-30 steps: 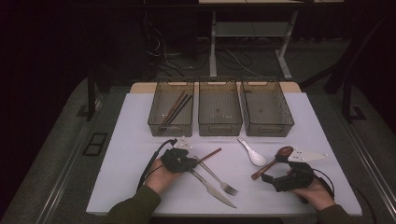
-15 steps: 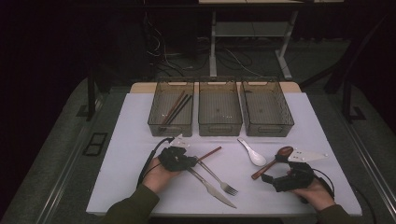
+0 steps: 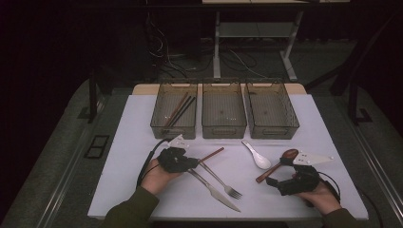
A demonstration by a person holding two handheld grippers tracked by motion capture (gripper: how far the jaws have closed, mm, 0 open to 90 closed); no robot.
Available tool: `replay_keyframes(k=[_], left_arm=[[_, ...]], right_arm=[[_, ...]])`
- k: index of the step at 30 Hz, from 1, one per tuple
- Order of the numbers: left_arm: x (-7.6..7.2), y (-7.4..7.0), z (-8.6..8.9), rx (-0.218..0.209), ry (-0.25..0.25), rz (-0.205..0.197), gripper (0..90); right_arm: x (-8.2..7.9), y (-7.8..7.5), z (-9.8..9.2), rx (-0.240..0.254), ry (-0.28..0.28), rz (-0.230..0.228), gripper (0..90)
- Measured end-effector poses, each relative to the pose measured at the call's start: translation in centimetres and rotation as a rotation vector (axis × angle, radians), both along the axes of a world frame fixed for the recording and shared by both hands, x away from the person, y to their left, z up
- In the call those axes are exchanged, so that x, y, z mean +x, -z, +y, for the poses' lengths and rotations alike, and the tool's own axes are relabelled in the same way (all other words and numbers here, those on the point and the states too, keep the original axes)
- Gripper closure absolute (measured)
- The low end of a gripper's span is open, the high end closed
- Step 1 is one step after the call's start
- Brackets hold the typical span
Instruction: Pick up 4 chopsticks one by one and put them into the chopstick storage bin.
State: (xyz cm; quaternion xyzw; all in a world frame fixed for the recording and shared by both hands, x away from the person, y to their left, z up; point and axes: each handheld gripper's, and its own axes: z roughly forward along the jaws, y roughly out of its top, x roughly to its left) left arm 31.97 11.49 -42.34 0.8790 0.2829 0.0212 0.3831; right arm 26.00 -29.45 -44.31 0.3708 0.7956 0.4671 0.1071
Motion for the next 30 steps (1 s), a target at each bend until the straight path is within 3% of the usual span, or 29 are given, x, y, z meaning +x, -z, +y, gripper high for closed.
replay_keyframes(k=[30], left_arm=[[1.6, -2.4, 3.8, -0.014, -0.060, -0.037, 83.0]], right_arm=[[0.1, 0.0, 0.0, -0.002, 0.001, -0.001, 0.5]])
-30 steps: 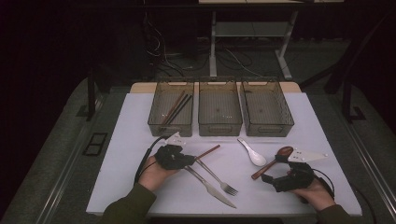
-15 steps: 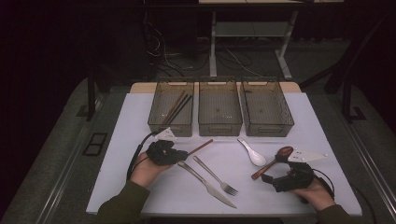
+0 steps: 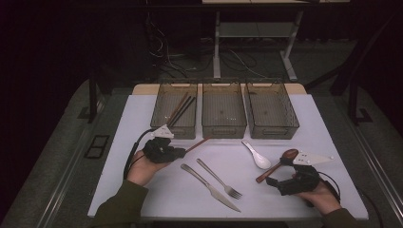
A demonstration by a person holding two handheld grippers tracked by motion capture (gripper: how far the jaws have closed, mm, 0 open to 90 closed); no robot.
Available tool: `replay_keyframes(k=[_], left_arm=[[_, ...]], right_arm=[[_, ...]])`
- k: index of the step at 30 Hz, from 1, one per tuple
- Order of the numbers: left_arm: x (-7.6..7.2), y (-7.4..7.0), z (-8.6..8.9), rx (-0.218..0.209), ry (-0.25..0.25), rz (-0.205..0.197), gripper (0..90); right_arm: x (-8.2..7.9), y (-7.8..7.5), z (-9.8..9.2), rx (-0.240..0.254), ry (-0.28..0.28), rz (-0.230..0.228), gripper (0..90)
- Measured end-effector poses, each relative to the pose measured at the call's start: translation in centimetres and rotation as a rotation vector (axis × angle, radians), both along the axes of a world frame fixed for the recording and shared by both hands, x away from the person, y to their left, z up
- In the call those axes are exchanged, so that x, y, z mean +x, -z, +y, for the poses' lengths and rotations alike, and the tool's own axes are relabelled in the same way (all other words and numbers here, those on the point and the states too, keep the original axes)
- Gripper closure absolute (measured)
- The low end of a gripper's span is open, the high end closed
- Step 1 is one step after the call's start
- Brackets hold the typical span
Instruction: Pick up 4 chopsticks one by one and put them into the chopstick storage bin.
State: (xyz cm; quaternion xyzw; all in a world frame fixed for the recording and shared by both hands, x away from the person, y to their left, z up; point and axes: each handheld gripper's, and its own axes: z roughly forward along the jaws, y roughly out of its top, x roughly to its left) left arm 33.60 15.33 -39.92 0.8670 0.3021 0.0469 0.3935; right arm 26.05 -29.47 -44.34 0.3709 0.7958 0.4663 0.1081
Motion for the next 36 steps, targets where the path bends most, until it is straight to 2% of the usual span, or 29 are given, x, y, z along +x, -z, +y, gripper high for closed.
replay_keyframes(k=[16, 36], left_arm=[[1.6, -1.7, 1.0, -0.007, -0.036, -0.034, 83.0], [5.0, -4.2, 1.3, -0.022, -0.078, -0.061, 83.1]], right_arm=[[0.1, 0.0, 0.1, -0.001, 0.003, 0.007, 0.5], [0.1, 0.1, 0.1, -0.002, 0.004, 0.007, 0.5]])
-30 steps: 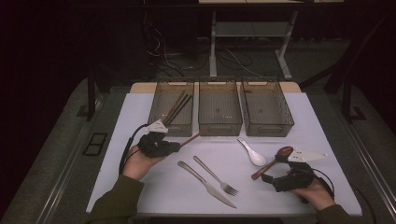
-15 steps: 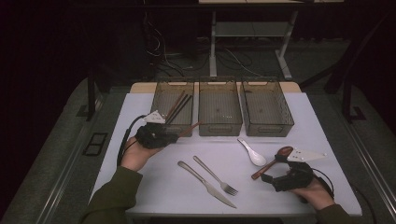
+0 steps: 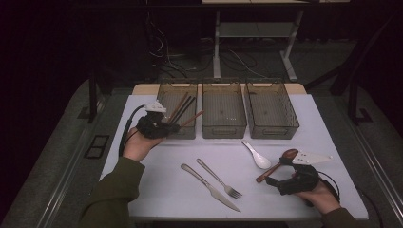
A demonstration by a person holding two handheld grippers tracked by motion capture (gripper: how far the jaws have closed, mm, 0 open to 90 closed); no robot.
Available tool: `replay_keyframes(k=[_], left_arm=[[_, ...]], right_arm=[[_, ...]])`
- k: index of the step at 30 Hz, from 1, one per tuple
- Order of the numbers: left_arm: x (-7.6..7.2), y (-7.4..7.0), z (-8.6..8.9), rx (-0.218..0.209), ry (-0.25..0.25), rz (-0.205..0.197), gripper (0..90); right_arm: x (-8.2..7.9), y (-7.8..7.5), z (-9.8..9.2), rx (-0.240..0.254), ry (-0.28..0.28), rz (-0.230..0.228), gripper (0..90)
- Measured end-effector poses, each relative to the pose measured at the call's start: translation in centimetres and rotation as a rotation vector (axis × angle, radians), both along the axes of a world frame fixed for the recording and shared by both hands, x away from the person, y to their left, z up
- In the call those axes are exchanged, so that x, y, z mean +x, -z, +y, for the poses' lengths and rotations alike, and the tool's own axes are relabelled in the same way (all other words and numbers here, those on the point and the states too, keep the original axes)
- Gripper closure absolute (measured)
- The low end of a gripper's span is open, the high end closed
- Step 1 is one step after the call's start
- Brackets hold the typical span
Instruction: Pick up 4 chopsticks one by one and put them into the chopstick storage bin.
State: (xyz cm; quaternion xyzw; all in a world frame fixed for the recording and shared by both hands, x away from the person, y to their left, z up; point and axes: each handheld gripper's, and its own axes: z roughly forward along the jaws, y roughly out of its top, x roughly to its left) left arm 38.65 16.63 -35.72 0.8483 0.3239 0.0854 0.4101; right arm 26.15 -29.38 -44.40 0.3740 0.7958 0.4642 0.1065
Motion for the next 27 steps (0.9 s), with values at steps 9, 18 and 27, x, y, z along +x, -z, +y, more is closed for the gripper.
replay_keyframes(k=[9, 18, 27], left_arm=[[2.2, -0.5, -0.1, 0.008, -0.031, -0.005, 83.0], [4.8, -1.2, -0.4, 0.011, -0.077, -0.006, 83.0], [7.6, -1.2, -1.1, 0.038, -0.136, -0.004, 83.0]], right_arm=[[0.0, 0.0, 0.0, 0.001, -0.001, -0.001, 0.5], [0.0, 0.0, 0.0, 0.001, -0.001, 0.000, 0.5], [0.0, 0.0, 0.0, 0.002, -0.004, -0.003, 0.4]])
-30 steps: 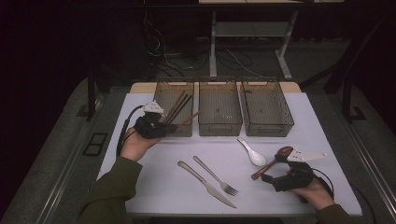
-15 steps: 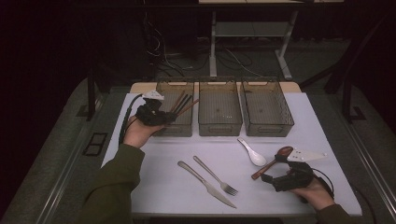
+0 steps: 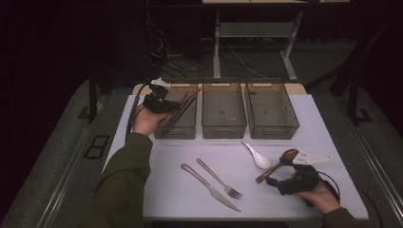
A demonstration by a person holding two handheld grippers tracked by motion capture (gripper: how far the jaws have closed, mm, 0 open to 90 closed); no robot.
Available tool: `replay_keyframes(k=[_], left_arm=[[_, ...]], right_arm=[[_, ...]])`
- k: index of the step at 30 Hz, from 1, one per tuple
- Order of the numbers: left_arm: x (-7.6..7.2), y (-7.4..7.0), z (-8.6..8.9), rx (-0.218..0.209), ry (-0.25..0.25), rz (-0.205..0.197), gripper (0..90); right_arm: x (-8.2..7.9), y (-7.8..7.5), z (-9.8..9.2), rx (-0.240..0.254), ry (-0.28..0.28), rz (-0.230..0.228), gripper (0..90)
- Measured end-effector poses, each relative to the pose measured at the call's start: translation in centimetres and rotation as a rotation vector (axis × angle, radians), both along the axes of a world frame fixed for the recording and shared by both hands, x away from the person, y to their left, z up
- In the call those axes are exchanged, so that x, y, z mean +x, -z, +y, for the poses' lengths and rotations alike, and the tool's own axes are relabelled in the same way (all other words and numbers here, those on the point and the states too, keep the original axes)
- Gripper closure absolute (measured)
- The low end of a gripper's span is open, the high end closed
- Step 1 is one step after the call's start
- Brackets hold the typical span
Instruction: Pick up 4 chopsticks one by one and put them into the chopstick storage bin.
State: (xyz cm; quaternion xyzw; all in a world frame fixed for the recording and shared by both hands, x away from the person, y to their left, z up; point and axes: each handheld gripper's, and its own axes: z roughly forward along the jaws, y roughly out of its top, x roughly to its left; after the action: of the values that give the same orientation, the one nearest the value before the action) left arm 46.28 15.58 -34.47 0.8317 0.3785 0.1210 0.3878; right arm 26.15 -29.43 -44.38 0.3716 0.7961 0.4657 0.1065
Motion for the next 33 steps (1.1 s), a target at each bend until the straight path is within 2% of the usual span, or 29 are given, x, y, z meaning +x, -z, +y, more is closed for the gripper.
replay_keyframes(k=[14, 19, 31, 33], left_arm=[[3.4, 0.8, -0.7, -0.020, -0.063, -0.021, 83.0], [4.3, 1.4, -0.8, -0.030, -0.104, -0.020, 83.0], [5.7, 3.4, -0.4, -0.027, -0.192, 0.030, 82.9], [5.8, 3.6, -0.4, -0.012, -0.198, 0.039, 82.9]], right_arm=[[-0.1, 0.0, 0.0, 0.004, -0.003, 0.000, 0.5], [-0.1, 0.0, 0.0, 0.006, -0.001, 0.000, 0.5], [-0.2, -0.1, -0.1, 0.008, 0.000, 0.002, 0.5], [-0.2, -0.1, -0.1, 0.008, 0.000, 0.002, 0.5]])
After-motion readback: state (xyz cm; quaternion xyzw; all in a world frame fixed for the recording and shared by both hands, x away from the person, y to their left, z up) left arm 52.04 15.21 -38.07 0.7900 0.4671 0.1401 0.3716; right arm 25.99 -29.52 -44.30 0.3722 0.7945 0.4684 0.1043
